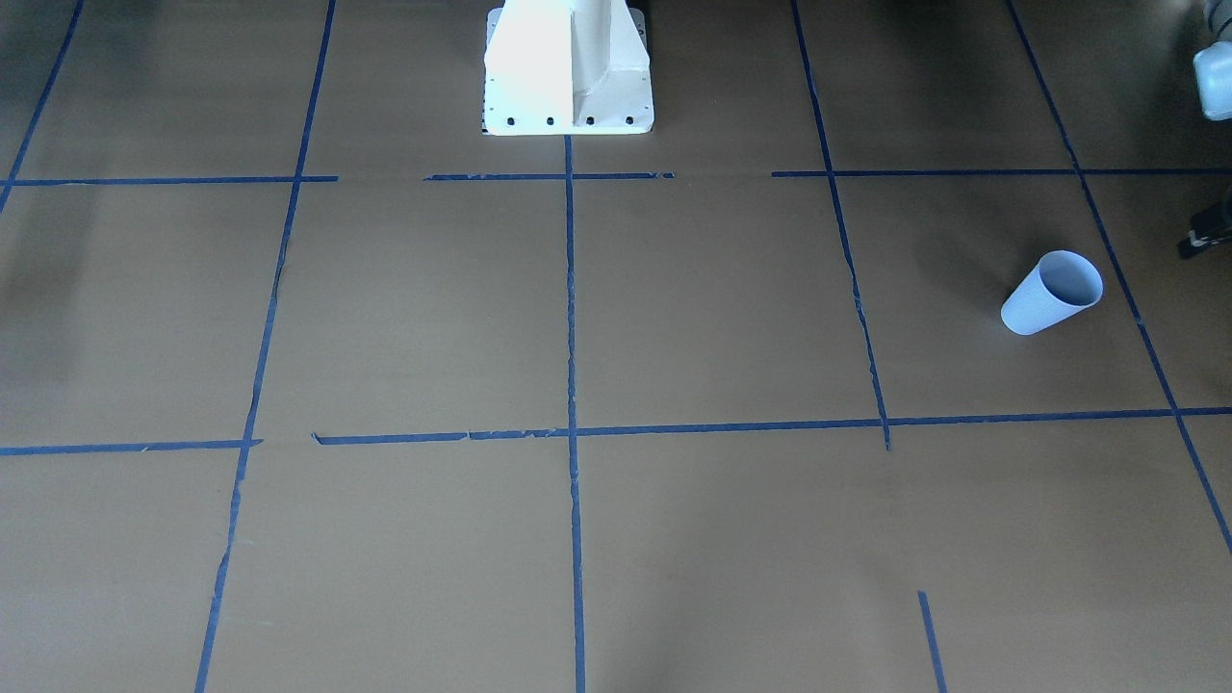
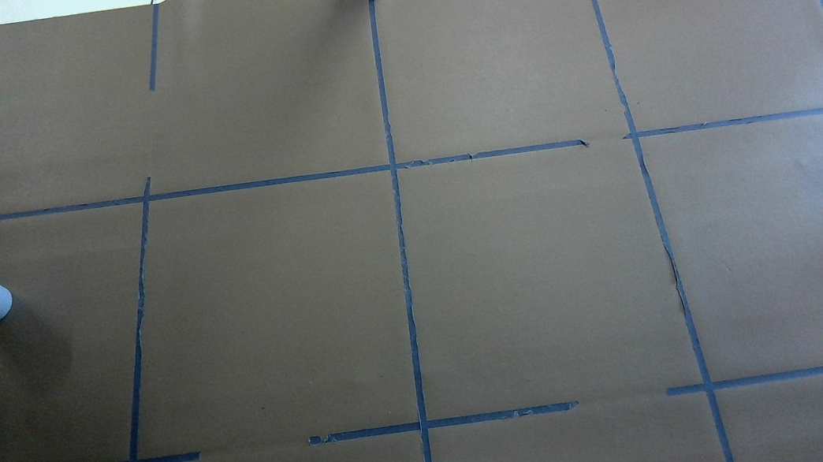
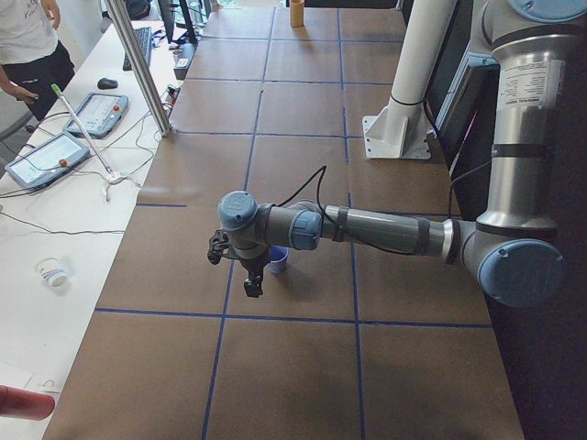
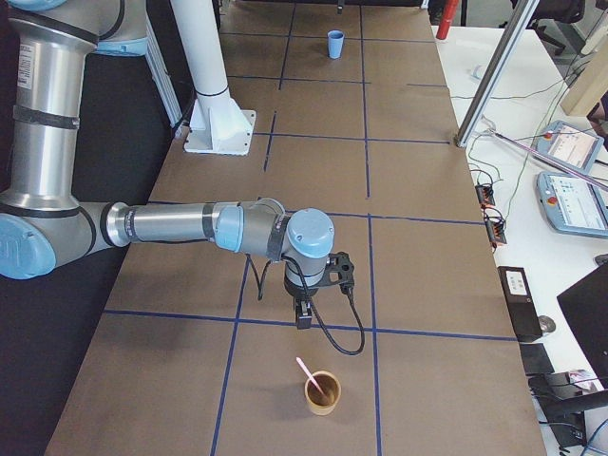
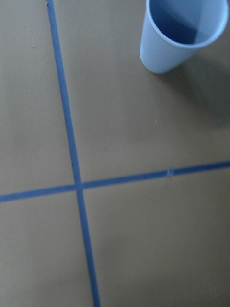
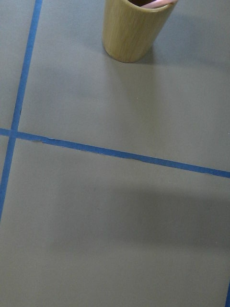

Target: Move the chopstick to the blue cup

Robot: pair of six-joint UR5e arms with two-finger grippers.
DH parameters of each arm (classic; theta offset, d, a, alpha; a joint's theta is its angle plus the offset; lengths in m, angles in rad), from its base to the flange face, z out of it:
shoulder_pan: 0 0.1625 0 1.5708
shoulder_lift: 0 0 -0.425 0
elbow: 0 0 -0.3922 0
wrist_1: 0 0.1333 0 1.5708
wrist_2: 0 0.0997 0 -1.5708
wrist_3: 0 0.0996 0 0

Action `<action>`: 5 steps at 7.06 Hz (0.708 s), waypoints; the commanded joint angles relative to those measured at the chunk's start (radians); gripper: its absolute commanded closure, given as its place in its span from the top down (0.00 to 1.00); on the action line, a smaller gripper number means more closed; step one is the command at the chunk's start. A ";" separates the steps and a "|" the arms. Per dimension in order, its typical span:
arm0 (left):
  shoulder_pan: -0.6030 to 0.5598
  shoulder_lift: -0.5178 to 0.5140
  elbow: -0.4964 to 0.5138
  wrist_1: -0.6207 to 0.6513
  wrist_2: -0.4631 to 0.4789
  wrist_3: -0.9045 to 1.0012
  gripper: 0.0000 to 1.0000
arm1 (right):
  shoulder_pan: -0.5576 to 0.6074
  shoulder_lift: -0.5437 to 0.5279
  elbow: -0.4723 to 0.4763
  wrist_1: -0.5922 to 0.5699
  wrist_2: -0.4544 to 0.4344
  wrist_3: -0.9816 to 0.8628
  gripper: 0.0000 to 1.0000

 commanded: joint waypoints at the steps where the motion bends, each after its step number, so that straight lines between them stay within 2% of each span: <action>1: 0.110 -0.002 0.006 -0.090 0.003 -0.209 1.00 | -0.002 -0.009 -0.007 0.058 0.007 0.001 1.00; 2: 0.155 -0.002 0.013 -0.107 0.004 -0.226 1.00 | -0.002 -0.011 -0.030 0.063 0.013 0.001 1.00; 3: 0.204 -0.008 0.044 -0.110 0.005 -0.227 1.00 | -0.002 -0.011 -0.059 0.065 0.077 -0.001 1.00; 4: 0.208 -0.023 0.055 -0.110 0.003 -0.228 0.73 | -0.002 -0.009 -0.068 0.067 0.093 -0.002 1.00; 5: 0.223 -0.026 0.058 -0.110 0.004 -0.225 0.24 | -0.002 -0.009 -0.068 0.067 0.095 0.001 1.00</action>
